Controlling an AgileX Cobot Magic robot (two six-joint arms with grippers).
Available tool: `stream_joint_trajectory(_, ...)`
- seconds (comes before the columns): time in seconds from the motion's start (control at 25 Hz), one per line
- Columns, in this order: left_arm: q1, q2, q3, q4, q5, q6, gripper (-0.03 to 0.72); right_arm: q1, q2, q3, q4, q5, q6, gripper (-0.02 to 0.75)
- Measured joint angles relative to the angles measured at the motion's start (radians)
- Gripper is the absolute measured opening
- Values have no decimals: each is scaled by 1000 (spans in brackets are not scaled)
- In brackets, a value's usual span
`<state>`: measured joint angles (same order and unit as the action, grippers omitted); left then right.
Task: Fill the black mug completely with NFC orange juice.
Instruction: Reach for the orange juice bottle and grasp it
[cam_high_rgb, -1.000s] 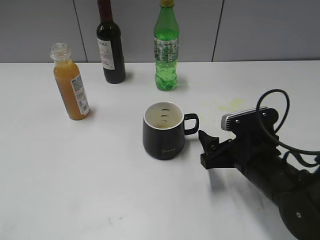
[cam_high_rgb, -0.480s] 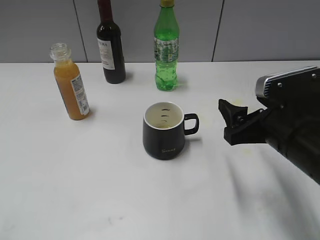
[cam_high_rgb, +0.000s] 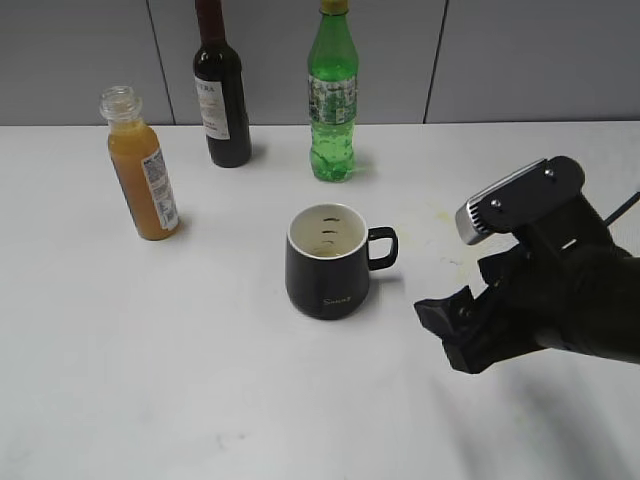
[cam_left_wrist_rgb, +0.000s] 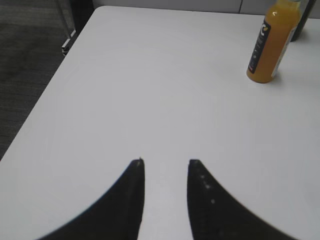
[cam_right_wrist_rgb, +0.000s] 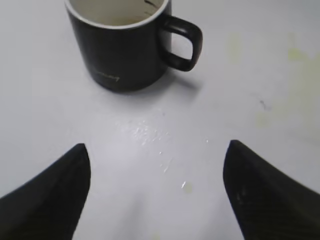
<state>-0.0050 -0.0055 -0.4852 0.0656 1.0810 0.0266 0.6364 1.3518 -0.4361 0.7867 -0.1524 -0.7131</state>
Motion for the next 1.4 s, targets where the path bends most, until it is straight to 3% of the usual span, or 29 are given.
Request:
stream_joint_trajectory(0.16, 0, 0, 0, 0, 0, 0, 237, 0, 0, 0, -24, 55, -7, 626)
stream_joint_trajectory(0.36, 0, 0, 0, 0, 0, 1, 237, 0, 0, -7, -145, 217, 12, 617)
stream_joint_trajectory(0.44, 0, 0, 0, 0, 0, 0, 237, 0, 0, -27, -247, 325, 80, 615)
stream_joint_trajectory(0.68, 0, 0, 0, 0, 0, 1, 237, 0, -22, -161, -787, 738, 565, 609)
stream_joint_trajectory(0.8, 0, 0, 0, 0, 0, 0, 237, 0, -103, -197, -917, 875, 690, 602)
stream_joint_trajectory(1.16, 0, 0, 0, 0, 0, 1, 237, -40, -517, -199, -938, 930, 727, 595)
stream_joint_trajectory(1.4, 0, 0, 0, 0, 0, 0, 237, -276, -824, -131, -891, 988, 736, 594)
